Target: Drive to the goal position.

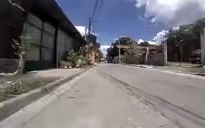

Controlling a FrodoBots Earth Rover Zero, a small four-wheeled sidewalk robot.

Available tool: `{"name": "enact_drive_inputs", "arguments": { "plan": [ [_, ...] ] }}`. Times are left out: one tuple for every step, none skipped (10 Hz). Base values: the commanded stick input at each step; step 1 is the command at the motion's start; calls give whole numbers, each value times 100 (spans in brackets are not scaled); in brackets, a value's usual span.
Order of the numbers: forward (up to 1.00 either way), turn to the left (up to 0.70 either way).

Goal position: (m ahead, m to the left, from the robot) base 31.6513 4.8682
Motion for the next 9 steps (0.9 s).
{"name": "enact_drive_inputs", "arguments": {
  "plan": [
    [70,0],
    [70,0],
    [70,0],
    [70,0],
    [70,0],
    [70,0],
    [70,0],
    [70,0],
    [70,0]
  ]
}}
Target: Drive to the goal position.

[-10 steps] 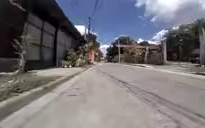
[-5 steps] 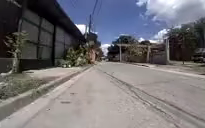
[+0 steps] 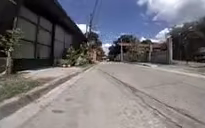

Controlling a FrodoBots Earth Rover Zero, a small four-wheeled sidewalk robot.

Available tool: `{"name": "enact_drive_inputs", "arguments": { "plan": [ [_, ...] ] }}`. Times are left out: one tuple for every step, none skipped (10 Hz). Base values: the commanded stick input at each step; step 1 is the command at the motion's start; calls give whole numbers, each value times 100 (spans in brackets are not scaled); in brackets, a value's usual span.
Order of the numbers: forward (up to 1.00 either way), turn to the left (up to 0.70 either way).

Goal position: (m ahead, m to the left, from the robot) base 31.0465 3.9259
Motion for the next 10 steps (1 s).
{"name": "enact_drive_inputs", "arguments": {
  "plan": [
    [70,0],
    [70,0],
    [70,0],
    [70,0],
    [70,0],
    [70,0],
    [70,0],
    [70,0],
    [70,0],
    [70,0]
  ]
}}
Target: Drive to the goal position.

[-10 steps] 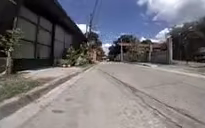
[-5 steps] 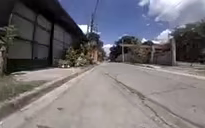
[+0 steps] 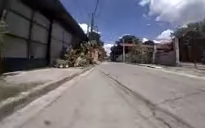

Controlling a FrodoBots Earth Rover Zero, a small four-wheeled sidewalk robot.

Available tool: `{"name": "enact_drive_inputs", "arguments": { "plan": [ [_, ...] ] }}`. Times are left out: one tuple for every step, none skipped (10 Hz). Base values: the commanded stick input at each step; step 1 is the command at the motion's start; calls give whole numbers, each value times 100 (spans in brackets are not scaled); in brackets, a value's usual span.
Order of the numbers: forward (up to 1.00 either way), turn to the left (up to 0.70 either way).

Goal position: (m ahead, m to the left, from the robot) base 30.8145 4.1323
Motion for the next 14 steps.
{"name": "enact_drive_inputs", "arguments": {
  "plan": [
    [70,0],
    [70,0],
    [70,0],
    [70,0],
    [70,0],
    [70,0],
    [70,0],
    [70,0],
    [70,0],
    [70,0],
    [70,0],
    [70,0],
    [70,0],
    [70,0]
  ]
}}
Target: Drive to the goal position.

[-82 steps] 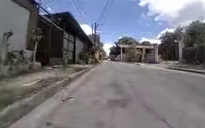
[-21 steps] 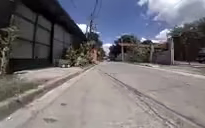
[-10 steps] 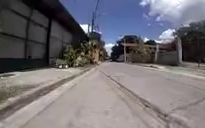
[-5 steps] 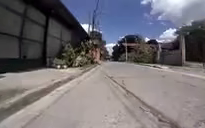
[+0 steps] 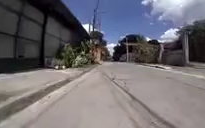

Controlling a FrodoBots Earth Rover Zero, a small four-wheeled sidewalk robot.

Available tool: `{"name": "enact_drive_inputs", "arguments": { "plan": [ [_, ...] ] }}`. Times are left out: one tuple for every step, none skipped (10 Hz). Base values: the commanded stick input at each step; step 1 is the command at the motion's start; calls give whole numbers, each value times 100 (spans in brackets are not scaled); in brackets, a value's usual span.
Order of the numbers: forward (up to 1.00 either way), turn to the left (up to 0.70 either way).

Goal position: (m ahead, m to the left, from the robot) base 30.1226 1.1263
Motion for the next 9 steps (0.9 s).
{"name": "enact_drive_inputs", "arguments": {
  "plan": [
    [70,0],
    [70,0],
    [70,0],
    [70,0],
    [70,0],
    [70,0],
    [70,0],
    [70,0],
    [70,-1]
  ]
}}
